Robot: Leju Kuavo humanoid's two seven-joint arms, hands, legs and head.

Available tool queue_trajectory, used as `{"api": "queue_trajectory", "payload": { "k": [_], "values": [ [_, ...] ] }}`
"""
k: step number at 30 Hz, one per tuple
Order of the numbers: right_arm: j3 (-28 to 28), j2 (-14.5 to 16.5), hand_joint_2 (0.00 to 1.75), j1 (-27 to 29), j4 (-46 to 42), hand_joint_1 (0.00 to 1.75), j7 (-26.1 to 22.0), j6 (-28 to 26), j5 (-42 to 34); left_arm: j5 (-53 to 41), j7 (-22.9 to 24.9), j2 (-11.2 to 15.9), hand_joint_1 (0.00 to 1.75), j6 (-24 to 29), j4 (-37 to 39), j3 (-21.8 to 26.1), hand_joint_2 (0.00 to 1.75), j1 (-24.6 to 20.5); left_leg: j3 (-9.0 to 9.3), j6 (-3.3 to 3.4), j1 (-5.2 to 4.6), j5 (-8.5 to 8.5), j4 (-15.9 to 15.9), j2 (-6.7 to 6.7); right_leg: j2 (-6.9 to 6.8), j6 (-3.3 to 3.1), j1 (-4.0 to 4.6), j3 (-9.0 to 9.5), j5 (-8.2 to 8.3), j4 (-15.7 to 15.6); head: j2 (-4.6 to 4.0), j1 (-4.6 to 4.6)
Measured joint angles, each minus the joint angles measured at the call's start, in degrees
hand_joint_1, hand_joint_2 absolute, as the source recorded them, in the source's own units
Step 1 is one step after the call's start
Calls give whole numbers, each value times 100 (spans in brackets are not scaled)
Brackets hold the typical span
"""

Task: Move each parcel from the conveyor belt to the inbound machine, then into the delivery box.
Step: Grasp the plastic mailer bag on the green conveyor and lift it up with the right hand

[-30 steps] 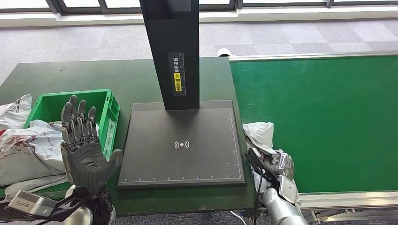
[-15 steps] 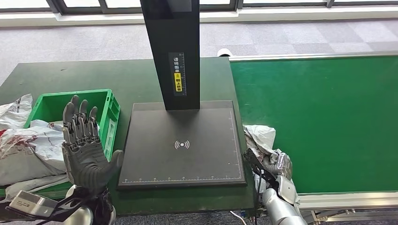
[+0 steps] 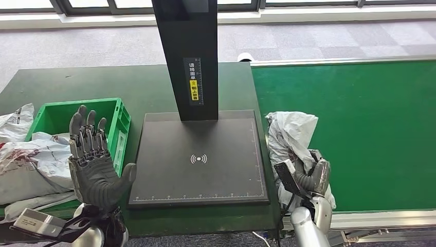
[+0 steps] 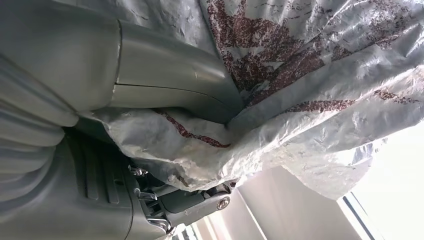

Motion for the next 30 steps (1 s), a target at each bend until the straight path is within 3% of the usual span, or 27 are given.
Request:
{"api": "queue_trajectory", "payload": {
  "k": [5, 11, 24, 30],
  "values": [
    [155, 362, 175, 472, -1611, 175, -883, -7, -931, 38, 0, 22, 0, 141, 67, -63, 175, -27, -3, 0, 0, 0, 0, -1, -1, 0, -1, -1, 0, 0, 0, 0],
    [296, 511, 175, 722, -2591, 175, -956, -5, -1094, 40, 0, 48, 0, 161, 121, -77, 175, -55, -2, 1, -2, 0, 1, 2, 5, 1, -4, -1, 0, 0, 0, 0],
    [494, 518, 175, 805, -3060, 175, -956, -4, -1112, 60, 0, 104, 0, 316, 143, -151, 175, -99, -2, 1, -1, 0, 0, 2, 5, 1, -2, -1, 1, 0, 0, 0],
    [1190, 533, 175, 703, -2849, 175, -878, 7, -638, 118, 0, 144, 0, 310, 143, -223, 175, -103, -3, 0, 0, 0, -2, 3, 6, 1, -2, 0, 1, 0, 0, 1]
  ]
}}
